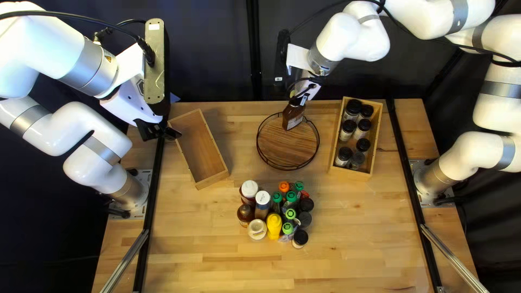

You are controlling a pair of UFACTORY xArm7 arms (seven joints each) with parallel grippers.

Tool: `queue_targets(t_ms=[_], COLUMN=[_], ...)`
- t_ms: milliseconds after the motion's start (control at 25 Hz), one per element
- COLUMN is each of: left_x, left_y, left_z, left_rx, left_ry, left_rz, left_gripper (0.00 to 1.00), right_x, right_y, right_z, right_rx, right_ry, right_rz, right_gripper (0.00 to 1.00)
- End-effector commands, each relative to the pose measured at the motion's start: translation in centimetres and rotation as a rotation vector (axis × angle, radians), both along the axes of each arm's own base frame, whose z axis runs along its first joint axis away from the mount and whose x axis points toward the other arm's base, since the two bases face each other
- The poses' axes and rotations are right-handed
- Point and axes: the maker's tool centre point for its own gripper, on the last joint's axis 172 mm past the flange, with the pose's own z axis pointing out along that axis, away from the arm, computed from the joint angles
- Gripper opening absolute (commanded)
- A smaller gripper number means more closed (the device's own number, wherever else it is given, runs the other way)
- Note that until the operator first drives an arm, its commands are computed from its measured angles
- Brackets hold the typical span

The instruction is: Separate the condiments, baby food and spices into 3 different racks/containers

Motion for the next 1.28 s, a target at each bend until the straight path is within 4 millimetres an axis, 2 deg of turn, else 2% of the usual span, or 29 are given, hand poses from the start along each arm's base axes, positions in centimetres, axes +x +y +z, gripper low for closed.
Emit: queue_targets(t_ms=[40, 320, 440, 520, 560, 640, 840, 920, 1040, 1080, 1200, 1240, 1280], left_x=[0.0, 0.0, 0.0, 0.0, 0.0, 0.0, 0.0, 0.0, 0.0, 0.0, 0.0, 0.0, 0.0], left_y=[0.0, 0.0, 0.0, 0.0, 0.0, 0.0, 0.0, 0.0, 0.0, 0.0, 0.0, 0.0, 0.0], left_z=[0.0, 0.0, 0.0, 0.0, 0.0, 0.0, 0.0, 0.0, 0.0, 0.0, 0.0, 0.0, 0.0], left_rx=[0.000, 0.000, 0.000, 0.000, 0.000, 0.000, 0.000, 0.000, 0.000, 0.000, 0.000, 0.000, 0.000], left_ry=[0.000, 0.000, 0.000, 0.000, 0.000, 0.000, 0.000, 0.000, 0.000, 0.000, 0.000, 0.000, 0.000], left_rz=[0.000, 0.000, 0.000, 0.000, 0.000, 0.000, 0.000, 0.000, 0.000, 0.000, 0.000, 0.000, 0.000], left_gripper=[1.00, 1.00, 1.00, 1.00, 1.00, 1.00, 1.00, 1.00, 1.00, 1.00, 1.00, 1.00, 1.00], right_x=[-0.2, -0.6, -0.4, -0.4, -0.4, -0.4, -0.3, -0.2, 0.4, 0.7, 1.4, 1.5, 2.0], right_y=[-0.4, -0.4, -0.3, -0.1, 0.0, 0.2, 2.4, 4.2, 7.7, 10.1, 14.9, 15.5, 17.9], right_z=[-1.2, -2.7, -2.8, -2.6, -2.5, -2.2, -0.1, 1.3, 3.0, 3.7, 4.5, 4.6, 4.8], right_rx=[0.018, 0.042, 0.051, 0.055, 0.056, 0.056, 0.049, 0.042, 0.035, 0.033, 0.033, 0.034, 0.035], right_ry=[0.003, 0.006, 0.004, 0.001, -0.001, -0.003, -0.020, -0.031, -0.047, -0.054, -0.065, -0.067, -0.070], right_rz=[-0.013, -0.027, -0.029, -0.028, -0.028, -0.025, -0.003, 0.015, 0.043, 0.061, 0.105, 0.115, 0.136], right_gripper=[0.01, 0.04, 0.12, 0.66, 0.81, 0.98, 1.00, 1.00, 1.00, 1.00, 1.00, 1.00, 1.00])
